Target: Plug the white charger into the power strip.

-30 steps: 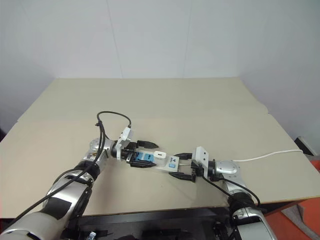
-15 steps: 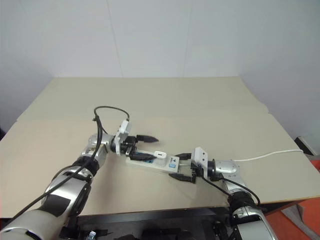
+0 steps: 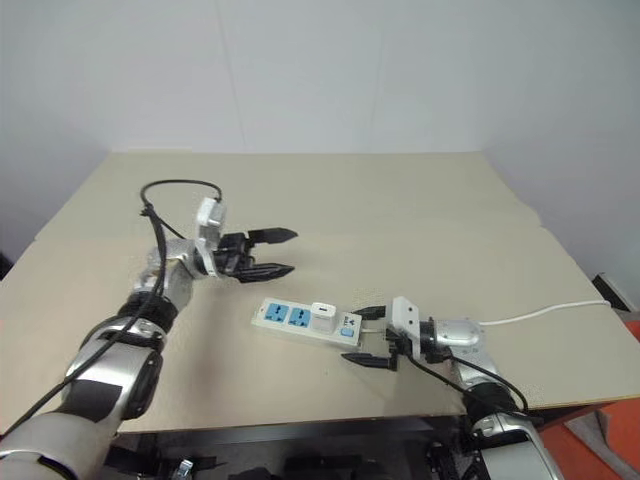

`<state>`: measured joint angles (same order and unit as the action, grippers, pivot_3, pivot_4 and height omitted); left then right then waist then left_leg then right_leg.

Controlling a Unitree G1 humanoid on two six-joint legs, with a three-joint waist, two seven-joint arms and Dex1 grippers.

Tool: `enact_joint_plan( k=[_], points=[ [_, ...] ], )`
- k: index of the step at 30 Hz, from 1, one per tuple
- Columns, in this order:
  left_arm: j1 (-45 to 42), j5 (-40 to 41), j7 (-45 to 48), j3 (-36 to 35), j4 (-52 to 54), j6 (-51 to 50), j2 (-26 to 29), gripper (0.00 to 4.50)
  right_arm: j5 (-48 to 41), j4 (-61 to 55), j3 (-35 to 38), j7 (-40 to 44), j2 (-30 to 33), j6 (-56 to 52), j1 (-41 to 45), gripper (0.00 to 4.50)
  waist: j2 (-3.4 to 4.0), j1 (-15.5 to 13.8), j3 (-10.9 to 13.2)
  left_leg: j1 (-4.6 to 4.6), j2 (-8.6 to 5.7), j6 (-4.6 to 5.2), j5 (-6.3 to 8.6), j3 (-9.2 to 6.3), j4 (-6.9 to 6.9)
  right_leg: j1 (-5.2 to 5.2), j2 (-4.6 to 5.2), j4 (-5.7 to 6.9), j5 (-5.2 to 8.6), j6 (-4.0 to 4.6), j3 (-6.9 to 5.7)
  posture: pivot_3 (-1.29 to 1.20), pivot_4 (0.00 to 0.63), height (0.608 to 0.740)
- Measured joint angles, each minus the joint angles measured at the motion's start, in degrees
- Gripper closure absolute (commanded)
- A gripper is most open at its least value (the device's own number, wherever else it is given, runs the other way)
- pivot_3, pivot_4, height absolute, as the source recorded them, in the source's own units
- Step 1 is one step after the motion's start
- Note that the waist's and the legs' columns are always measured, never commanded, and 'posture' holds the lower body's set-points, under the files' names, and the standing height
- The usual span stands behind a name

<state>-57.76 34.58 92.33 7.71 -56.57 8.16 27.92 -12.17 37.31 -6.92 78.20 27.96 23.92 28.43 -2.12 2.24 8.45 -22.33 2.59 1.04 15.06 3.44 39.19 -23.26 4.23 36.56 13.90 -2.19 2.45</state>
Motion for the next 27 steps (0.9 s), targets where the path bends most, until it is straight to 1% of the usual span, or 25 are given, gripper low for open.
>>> enact_joint_plan(
  k=[5,8,9,12,14,20,23,25,27],
  points=[
    [6.3,3.9,0.0,3.8,5.3,-1.2,11.6,0.26,-2.3,-3.4,3.6,3.4,9.5,-2.0,-2.6,0.02,0.09,-0.2,0.4,-0.03,0.00,0.04,0.02,0.02,0.00,-0.07,0.08,0.01,0.01,-0.01,0.02,0.00,0.150,0.740],
    [9.8,4.8,0.0,5.8,7.0,-0.8,17.0,0.26,-4.7,-6.3,6.6,5.6,14.8,-3.4,-3.6,0.02,0.09,-0.3,0.6,-0.03,0.03,0.04,0.02,0.07,0.00,-0.11,0.06,-0.03,0.01,-0.01,0.01,0.00,0.150,0.740],
    [10.7,5.2,0.0,5.8,7.2,-0.7,18.5,0.26,-5.5,-7.3,7.7,6.2,16.2,-4.0,-4.1,0.02,0.10,-0.3,0.7,-0.03,0.04,0.04,0.02,0.08,0.00,-0.13,0.05,-0.03,0.01,-0.01,0.01,0.00,0.150,0.740],
    [15.7,6.4,0.0,5.7,8.4,-0.2,26.3,0.26,-9.0,-10.9,12.0,8.6,23.3,-6.7,-6.8,0.02,0.24,-0.2,0.9,-0.06,0.08,0.05,0.03,0.08,-0.04,-0.22,0.06,-0.02,0.04,0.02,0.06,0.00,0.150,0.740],
    [18.8,7.5,0.0,5.6,8.7,-0.2,29.6,0.26,-10.6,-12.8,14.3,9.2,26.2,-8.6,-7.8,0.02,0.26,-0.3,0.9,-0.05,0.11,0.05,0.03,0.16,-0.03,-0.23,0.08,-0.01,0.04,0.02,0.04,0.00,0.150,0.740],
    [23.0,8.6,0.0,5.1,11.6,0.5,30.8,0.26,-12.7,-19.3,15.1,9.7,27.3,-12.5,-10.7,0.02,0.29,-1.7,0.9,-0.03,0.10,0.03,0.02,0.31,0.01,-0.25,0.07,0.10,0.05,0.04,0.02,0.00,0.150,0.740],
    [23.0,8.7,0.0,4.2,12.1,0.4,30.8,0.26,-12.7,-20.7,15.1,9.6,27.3,-13.6,-11.0,0.02,0.29,-2.0,0.9,-0.25,0.04,0.04,0.02,0.34,0.02,-0.46,0.11,0.09,0.05,0.04,0.04,0.00,0.150,0.740],
    [22.8,8.6,0.0,3.3,12.1,0.4,30.5,0.26,-12.7,-21.3,15.1,9.2,27.3,-13.9,-11.4,0.02,0.29,-2.1,0.9,-0.64,0.05,0.04,0.02,0.33,0.14,-0.87,0.09,0.19,0.04,0.04,0.03,0.00,0.150,0.740],
    [22.8,8.3,0.0,3.2,12.1,0.4,29.7,0.26,-12.6,-21.3,15.1,9.0,27.3,-14.1,-11.7,0.02,0.33,-2.3,0.9,-0.81,0.05,0.04,0.01,0.33,0.26,-1.02,0.09,0.25,0.04,0.04,0.02,0.00,0.150,0.740]
  ],
)
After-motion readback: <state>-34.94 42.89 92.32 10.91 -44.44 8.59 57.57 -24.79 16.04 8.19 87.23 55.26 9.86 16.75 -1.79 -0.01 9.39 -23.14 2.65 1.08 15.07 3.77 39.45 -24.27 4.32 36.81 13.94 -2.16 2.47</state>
